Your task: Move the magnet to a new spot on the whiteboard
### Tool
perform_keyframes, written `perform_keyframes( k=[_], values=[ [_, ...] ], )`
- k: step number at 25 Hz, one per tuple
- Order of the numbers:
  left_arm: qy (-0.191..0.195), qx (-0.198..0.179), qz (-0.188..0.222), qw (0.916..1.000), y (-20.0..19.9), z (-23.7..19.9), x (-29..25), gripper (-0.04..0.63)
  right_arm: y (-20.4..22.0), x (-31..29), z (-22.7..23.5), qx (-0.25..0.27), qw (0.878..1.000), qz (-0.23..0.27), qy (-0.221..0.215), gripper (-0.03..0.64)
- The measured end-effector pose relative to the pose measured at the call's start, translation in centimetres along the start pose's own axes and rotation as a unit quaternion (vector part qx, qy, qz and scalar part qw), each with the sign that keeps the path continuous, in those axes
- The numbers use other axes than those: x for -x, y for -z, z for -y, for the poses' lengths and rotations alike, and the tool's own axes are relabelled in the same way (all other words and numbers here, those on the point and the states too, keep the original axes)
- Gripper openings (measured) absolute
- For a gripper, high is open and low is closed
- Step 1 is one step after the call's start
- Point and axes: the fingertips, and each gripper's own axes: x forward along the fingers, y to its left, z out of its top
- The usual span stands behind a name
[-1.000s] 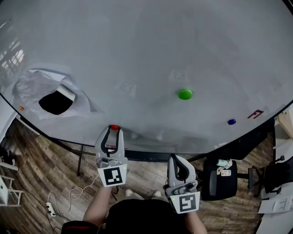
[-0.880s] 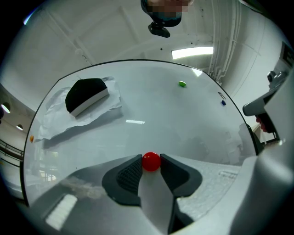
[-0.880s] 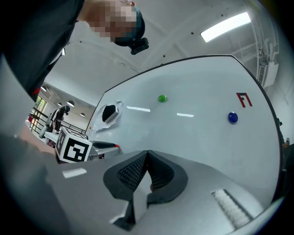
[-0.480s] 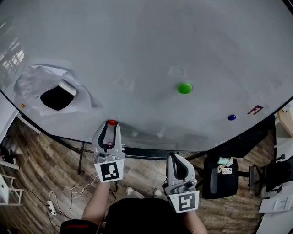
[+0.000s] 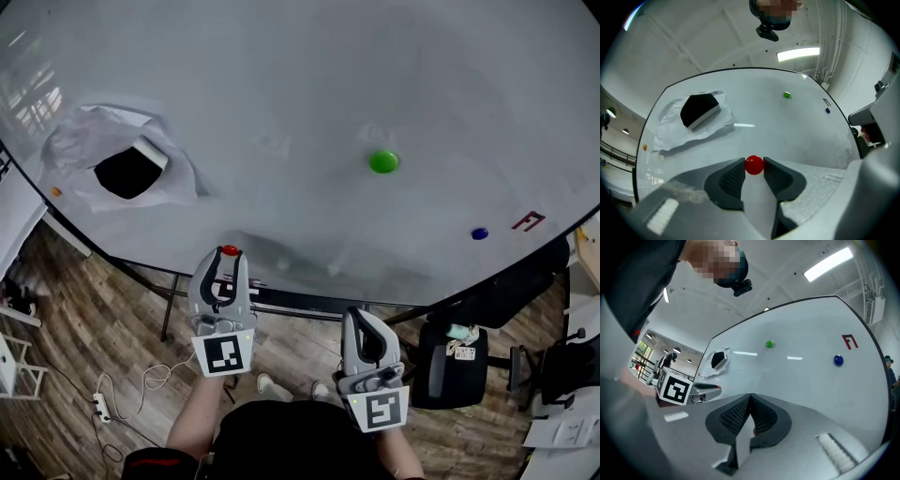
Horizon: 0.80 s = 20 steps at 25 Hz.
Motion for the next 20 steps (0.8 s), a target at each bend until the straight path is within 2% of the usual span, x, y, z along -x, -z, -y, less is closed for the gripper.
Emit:
perform_keyframes(
  k=[13, 20],
  values=[
    [-0.034, -0.012, 0.000, 0.9994, -2.7, 2.9, 5.0, 0.130, -1.0, 2.9, 0.5, -0.013, 0.998, 0.016, -0.059, 0.002],
    [-0.057, -0.013, 0.002, 0.9983, -4.5, 4.2, 7.9, 0.130, -2.3, 3.7, 0.7, -0.029, 0.994, 0.047, -0.095, 0.002]
  ],
)
